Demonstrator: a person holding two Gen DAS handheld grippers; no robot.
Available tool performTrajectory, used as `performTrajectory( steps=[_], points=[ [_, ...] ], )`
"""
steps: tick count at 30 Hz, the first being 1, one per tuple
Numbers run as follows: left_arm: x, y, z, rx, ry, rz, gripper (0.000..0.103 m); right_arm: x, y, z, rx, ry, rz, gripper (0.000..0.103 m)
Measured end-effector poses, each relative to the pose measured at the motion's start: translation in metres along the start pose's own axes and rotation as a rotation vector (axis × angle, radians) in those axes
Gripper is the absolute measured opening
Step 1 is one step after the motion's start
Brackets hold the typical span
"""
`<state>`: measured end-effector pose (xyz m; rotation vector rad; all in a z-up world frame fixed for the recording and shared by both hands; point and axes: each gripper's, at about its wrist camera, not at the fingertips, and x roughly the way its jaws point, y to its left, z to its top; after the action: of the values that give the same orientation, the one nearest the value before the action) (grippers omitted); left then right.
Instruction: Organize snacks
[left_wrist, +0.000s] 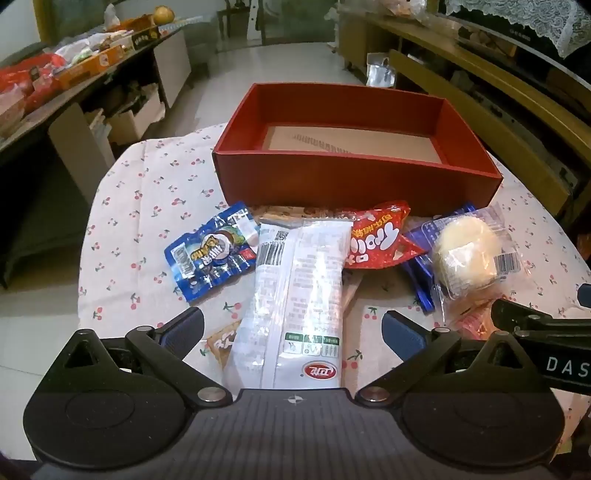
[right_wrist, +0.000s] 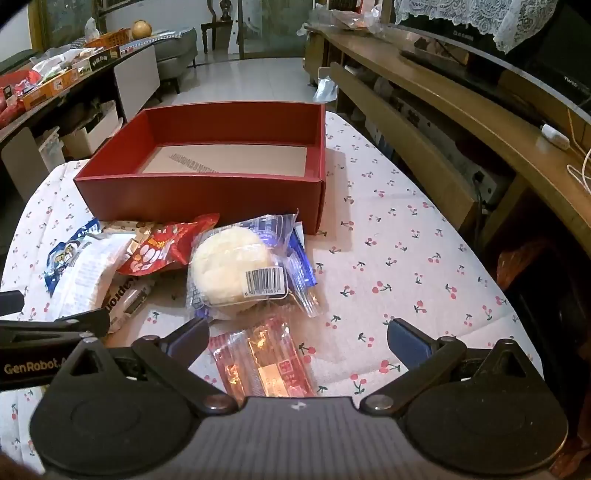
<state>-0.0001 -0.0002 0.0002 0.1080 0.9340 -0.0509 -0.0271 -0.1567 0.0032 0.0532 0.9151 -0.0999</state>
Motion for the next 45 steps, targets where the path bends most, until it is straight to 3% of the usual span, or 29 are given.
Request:
performTrajectory(
  steps=[45],
  points=[
    [0.0014, -0.0011, -0.0026, -0.009, 0.012, 0.000, 0.100, 0.0044, -0.0001, -0.0006, 0.005, 0.020, 0.000, 0.103]
  ],
)
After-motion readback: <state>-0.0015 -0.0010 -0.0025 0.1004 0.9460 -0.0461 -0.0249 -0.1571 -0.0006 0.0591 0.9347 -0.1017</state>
